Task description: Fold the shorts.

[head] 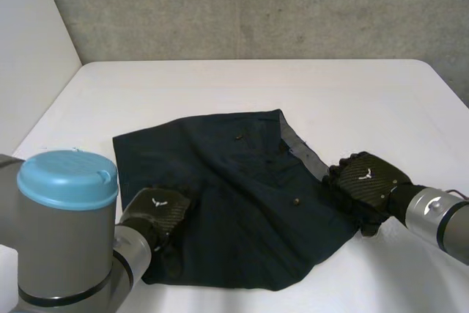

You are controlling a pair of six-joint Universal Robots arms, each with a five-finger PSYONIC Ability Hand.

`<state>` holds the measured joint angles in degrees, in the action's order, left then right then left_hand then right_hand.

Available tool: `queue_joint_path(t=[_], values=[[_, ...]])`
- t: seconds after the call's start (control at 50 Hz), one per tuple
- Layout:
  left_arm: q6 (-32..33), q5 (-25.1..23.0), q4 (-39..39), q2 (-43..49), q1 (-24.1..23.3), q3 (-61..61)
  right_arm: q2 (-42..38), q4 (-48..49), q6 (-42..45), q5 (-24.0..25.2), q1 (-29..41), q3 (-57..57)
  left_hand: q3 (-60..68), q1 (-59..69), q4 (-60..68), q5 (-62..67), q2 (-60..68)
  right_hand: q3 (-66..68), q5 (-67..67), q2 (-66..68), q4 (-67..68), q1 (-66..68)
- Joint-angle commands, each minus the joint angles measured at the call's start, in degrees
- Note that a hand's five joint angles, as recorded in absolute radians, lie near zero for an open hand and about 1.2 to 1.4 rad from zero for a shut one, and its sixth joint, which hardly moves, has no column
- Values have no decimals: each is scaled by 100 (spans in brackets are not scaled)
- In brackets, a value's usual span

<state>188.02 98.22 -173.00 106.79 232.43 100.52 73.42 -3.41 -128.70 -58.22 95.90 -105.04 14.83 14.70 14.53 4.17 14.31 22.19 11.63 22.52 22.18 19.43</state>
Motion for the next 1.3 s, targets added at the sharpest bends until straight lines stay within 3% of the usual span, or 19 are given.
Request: queue_joint_path(t=[0.02, 0.08, 0.14, 0.16, 0.22, 0.38, 0.5, 0.58, 0.68, 0.72, 0.76, 0.78, 0.8, 0.84, 0.98, 1.08, 1.2, 1.3], values=[[7, 22, -471, 421, 135, 38, -478, 648, -24, -49, 16, -26, 900, 912, 929, 965, 952, 2940, 2996, 2907, 2941, 3216], [7, 144, -629, 510, 145, 38, -531, 701, -32, -40, 25, -8, 2339, 2352, 2369, 2405, 2392, 5773, 5829, 5740, 5774, 6049], [7, 259, -779, 519, 136, 29, -496, 692, -129, -66, 25, 53, 4074, 4087, 4104, 4140, 4127, 5781, 5837, 5748, 5782, 6057], [7, 329, -884, 510, 136, 20, -487, 666, -147, -75, 16, 54, 5313, 5325, 5342, 5378, 5365, 5781, 5837, 5748, 5782, 6057], [50, 374, -1016, 510, 136, -32, -469, 579, -234, -119, 8, 54, 6516, 6529, 6546, 6582, 6569, 5781, 5837, 5748, 5782, 6057], [393, 356, -1219, 659, 355, -734, -30, -406, -998, -23, 130, 80, 6517, 6530, 6547, 6583, 6569, 5781, 5837, 5748, 5782, 6057], [1376, 321, -1386, 1563, 768, -2122, -21, -371, -1903, -128, 832, 466, 6517, 6530, 6547, 6583, 6569, 5781, 5837, 5748, 5782, 6057], [2036, 295, -1403, 2257, 839, -3063, -214, -345, -2940, -426, 1342, 993, 6517, 6530, 6547, 6583, 6569, 5781, 5837, 5748, 5782, 6057], [2458, 295, -1368, 2926, 909, -3943, -810, -187, -4265, -1382, 1896, 1853, 6517, 6530, 6547, 6583, 6569, 5781, 5837, 5748, 5782, 6057], [2467, 286, -1368, 3076, 883, -4058, -978, -125, -4523, -1717, 1985, 2065, 5365, 5377, 5394, 5431, 5417, 5781, 5837, 5748, 5782, 6057], [2467, 277, -1360, 3059, 857, -3997, -1224, -64, -4803, -2208, 2081, 2363, 3601, 3613, 3630, 3667, 3653, 5781, 5837, 5748, 5782, 6057], [2459, 233, -1360, 2980, 848, -3875, -1312, -55, -4848, -2324, 2117, 2443, 1877, 1890, 1907, 1943, 1930, 5781, 5837, 5748, 5782, 6057], [2450, 190, -1351, 2893, 848, -3786, -1391, -46, -4875, -2412, 2143, 2540, 1277, 1290, 1307, 1343, 1330, 5781, 5837, 5748, 5782, 6057], [2389, -64, -1359, 2403, 830, -3314, -1611, -46, -4972, -2667, 2204, 2812, 519, 531, 548, 585, 571, 5781, 5837, 5748, 5782, 6057], [2011, -259, -1412, 1214, 935, -2116, -1902, -28, -5411, -2774, 2284, 3244, 127, 140, 157, 193, 180, 5781, 5837, 5748, 5782, 6057], [1151, -277, -1395, 292, 1234, -1299, -1937, -37, -5622, -2765, 2354, 3314, 346, 358, 375, 411, 398, 5781, 5837, 5748, 5782, 6057], [-114, -294, -1272, -579, 1270, -334, -1920, -37, -5666, -2774, 2389, 3323, 1100, 1113, 1130, 1166, 1153, 5781, 5837, 5748, 5782, 6057], [-617, -312, -1061, -852, 1226, 274, -1884, -37, -5763, -2774, 2389, 3323, 1909, 1922, 1938, 1975, 1961, 5781, 5837, 5748, 5782, 6057]])
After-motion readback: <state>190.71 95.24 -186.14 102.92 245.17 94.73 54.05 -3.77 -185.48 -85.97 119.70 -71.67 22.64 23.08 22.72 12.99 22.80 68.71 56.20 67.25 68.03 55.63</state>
